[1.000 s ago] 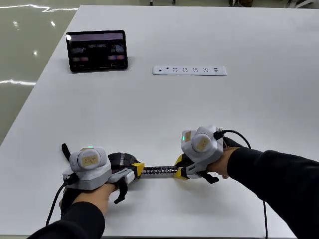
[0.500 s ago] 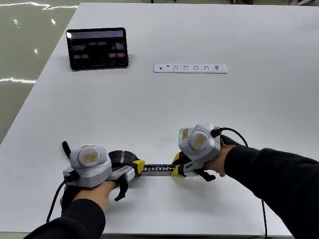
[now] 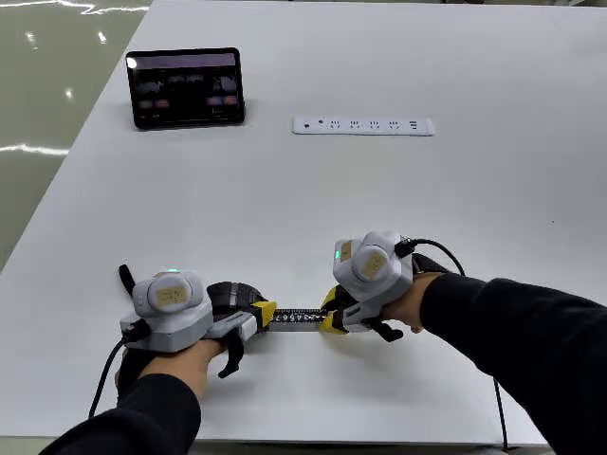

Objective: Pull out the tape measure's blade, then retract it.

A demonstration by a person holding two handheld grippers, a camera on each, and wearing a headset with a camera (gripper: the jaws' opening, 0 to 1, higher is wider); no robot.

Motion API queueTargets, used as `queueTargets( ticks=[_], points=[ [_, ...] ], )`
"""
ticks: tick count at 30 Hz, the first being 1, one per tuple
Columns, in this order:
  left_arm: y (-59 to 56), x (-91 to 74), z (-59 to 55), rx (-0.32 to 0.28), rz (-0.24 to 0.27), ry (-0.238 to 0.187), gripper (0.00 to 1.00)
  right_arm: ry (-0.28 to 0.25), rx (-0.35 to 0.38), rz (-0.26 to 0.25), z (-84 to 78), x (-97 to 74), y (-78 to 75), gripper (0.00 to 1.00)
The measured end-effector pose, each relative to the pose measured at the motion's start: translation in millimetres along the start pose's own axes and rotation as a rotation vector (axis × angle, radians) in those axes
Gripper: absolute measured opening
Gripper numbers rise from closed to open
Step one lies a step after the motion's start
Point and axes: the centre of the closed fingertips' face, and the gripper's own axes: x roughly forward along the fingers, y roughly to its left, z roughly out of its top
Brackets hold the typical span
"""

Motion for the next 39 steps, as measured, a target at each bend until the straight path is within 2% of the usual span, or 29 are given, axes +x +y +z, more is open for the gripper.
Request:
queueTargets(
  ticks=[13,18,24,30,39],
  points=[
    [0.8,0.2,0.3,-0.001,0.000,-0.001,0.61,-0.005,-0.009,0.003,4.8,3.8,1.4,0.10],
    [0.6,-0.1,0.2,0.000,0.000,-0.002,0.61,-0.014,0.018,0.011,6.7,5.2,2.2,0.10],
    [0.8,0.1,-0.1,-0.002,0.000,-0.003,0.61,-0.014,0.015,0.013,9.9,7.5,3.5,0.10],
    [0.8,0.2,-0.3,-0.006,-0.001,-0.003,0.61,-0.020,0.011,-0.006,13.2,9.5,2.1,0.10],
    [0.4,-0.1,-0.4,-0.012,-0.003,-0.004,0.61,-0.027,0.001,-0.004,19.8,13.6,3.8,0.10]
  ],
)
